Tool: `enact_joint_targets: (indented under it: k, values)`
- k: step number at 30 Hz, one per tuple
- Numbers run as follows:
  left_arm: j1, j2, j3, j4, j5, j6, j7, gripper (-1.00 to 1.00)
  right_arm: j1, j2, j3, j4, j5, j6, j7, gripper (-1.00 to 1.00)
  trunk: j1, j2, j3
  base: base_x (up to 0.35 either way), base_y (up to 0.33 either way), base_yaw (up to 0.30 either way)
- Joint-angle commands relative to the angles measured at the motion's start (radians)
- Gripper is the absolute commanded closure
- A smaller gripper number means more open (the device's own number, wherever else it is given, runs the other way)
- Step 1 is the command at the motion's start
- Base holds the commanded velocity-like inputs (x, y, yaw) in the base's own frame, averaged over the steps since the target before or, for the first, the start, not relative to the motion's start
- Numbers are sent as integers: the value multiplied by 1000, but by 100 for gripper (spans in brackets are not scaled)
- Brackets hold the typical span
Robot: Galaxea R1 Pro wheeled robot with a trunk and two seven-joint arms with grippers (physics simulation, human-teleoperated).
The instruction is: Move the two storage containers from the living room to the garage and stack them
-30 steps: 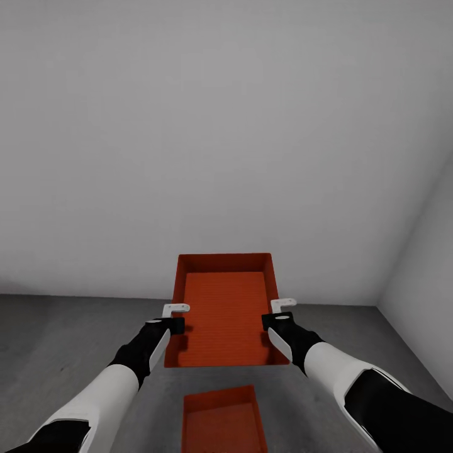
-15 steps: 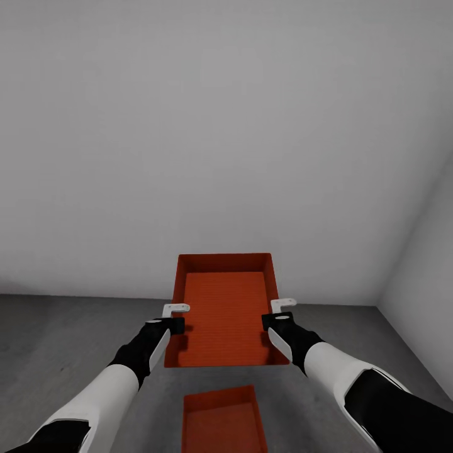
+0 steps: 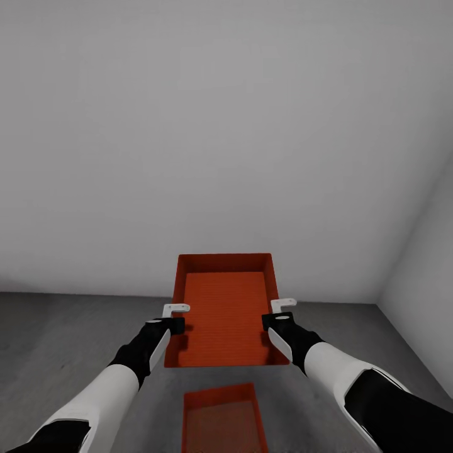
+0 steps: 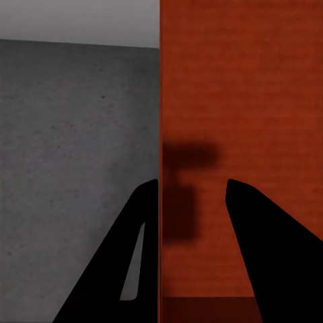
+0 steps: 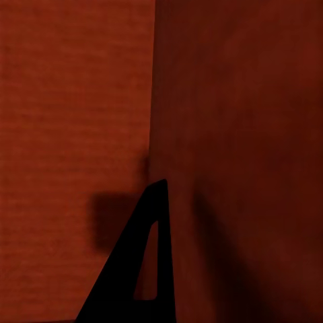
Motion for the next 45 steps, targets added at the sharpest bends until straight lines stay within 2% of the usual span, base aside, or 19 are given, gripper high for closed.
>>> enact_joint_targets:
  k: [1,45]
  values:
    - [0,0,-9,1,16,5,9,100,-2,-27,-19,-3,30,-48,-20,100,1,-3,-4,0,0,0]
    - [0,0,-6,8,18,6,9,100,-2,-27,-21,-3,29,-50,-21,100,1,-3,-76,0,0,0]
